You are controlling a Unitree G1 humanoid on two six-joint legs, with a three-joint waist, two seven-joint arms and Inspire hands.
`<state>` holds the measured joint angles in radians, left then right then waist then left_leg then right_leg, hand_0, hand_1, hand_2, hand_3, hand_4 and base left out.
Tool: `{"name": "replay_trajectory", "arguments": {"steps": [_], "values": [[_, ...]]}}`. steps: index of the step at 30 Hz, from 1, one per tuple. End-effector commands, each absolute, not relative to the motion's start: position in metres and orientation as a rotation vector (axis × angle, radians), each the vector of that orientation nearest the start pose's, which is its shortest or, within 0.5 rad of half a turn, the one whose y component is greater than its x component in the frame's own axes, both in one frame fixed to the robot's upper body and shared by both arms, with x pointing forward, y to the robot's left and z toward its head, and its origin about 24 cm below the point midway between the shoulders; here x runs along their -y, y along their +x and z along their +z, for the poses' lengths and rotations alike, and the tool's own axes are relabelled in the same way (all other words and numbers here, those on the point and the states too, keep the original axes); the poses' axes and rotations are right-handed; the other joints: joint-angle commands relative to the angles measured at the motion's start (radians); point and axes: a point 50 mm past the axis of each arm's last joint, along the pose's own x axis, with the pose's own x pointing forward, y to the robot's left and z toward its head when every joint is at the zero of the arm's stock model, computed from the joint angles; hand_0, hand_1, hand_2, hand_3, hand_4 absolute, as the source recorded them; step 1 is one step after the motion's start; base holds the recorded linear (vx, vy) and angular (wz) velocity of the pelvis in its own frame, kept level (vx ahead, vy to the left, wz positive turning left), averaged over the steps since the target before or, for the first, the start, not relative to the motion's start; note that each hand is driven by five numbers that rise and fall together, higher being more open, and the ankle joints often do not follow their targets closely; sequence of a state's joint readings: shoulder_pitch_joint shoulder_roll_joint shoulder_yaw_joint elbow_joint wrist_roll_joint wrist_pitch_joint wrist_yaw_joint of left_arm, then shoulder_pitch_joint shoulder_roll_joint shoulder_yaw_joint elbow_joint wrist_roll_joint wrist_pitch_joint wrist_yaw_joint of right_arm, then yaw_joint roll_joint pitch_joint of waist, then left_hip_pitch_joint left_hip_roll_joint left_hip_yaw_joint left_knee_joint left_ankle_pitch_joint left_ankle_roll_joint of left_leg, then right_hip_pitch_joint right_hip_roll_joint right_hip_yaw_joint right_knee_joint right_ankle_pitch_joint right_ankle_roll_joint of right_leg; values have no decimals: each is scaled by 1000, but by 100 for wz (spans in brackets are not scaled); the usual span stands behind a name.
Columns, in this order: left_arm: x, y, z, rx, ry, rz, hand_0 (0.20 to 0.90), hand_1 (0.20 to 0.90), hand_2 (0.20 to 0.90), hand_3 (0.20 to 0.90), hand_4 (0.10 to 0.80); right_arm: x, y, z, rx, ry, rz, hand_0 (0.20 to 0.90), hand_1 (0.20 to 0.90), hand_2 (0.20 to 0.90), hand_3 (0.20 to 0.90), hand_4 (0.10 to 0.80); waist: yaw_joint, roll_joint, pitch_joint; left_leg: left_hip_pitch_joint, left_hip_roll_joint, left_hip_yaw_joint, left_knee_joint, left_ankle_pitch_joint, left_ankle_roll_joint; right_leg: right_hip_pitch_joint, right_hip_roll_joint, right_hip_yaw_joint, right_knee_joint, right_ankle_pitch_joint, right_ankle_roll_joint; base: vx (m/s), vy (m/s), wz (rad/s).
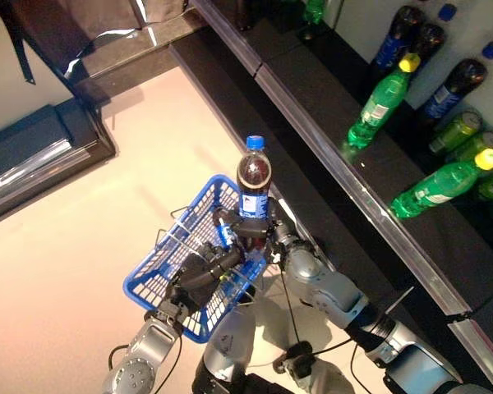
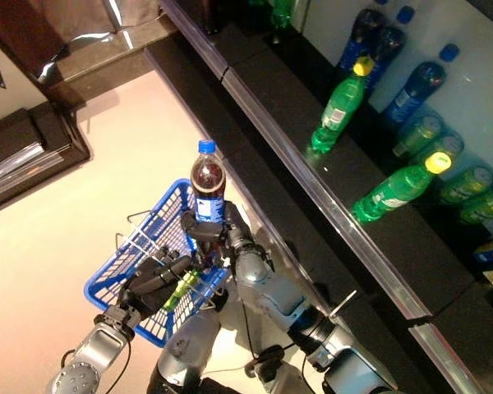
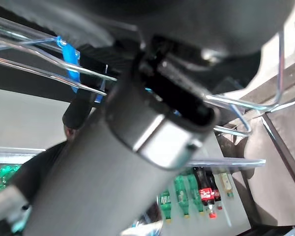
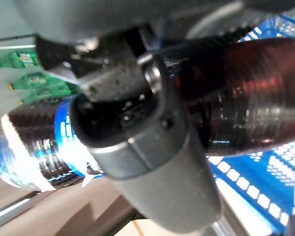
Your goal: Pick up the drink and place into the basket.
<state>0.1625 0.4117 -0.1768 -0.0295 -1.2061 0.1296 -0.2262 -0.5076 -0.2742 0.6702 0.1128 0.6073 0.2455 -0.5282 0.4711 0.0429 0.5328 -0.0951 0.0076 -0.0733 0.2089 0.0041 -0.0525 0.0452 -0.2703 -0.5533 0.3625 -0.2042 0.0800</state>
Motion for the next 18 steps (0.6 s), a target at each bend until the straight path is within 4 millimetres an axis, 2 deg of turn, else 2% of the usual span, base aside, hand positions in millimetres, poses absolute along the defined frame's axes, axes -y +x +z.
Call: {"name": "replay_trajectory", "arguments": {"steps": [1, 4, 5, 9, 18], "values": [[-128, 208, 142, 328, -889, -963, 300, 300, 300, 200, 100, -2, 298, 166, 242, 143, 347, 300, 300, 300, 200, 100, -15, 1, -181, -112, -37, -19, 166, 21, -10, 78, 37, -18, -194, 160, -24, -11, -10, 11], [-126, 205, 149, 347, -898, -1025, 300, 300, 300, 200, 100, 0, 305, 154, 172, 160, 307, 300, 300, 300, 200, 100, -6, -4, -175, -117, -46, -27, 161, 11, -7, 73, 35, -26, -194, 164, -22, 11, -30, 16], [-126, 205, 150, 354, -897, -1035, 300, 300, 300, 200, 100, 0, 305, 151, 155, 170, 304, 300, 300, 300, 200, 100, -2, -3, -172, -109, -40, -31, 169, -19, -14, 78, 42, -12, -187, 146, -14, 31, -60, 4], [-121, 201, 164, 392, -918, -1151, 300, 300, 300, 200, 100, -3, 311, 128, 51, 192, 292, 300, 300, 300, 200, 100, 11, -11, -146, -131, -53, -37, 165, -41, -8, 58, 39, -19, -185, 155, -8, -46, -45, 4], [-111, 196, 183, 466, -880, -1321, 300, 300, 300, 200, 100, -12, 316, 96, -134, 234, 305, 300, 300, 300, 200, 100, 20, -27, -123, -147, -63, -43, 137, -45, -4, 40, 40, -18, -200, 167, 2, -32, -17, 2]]}}
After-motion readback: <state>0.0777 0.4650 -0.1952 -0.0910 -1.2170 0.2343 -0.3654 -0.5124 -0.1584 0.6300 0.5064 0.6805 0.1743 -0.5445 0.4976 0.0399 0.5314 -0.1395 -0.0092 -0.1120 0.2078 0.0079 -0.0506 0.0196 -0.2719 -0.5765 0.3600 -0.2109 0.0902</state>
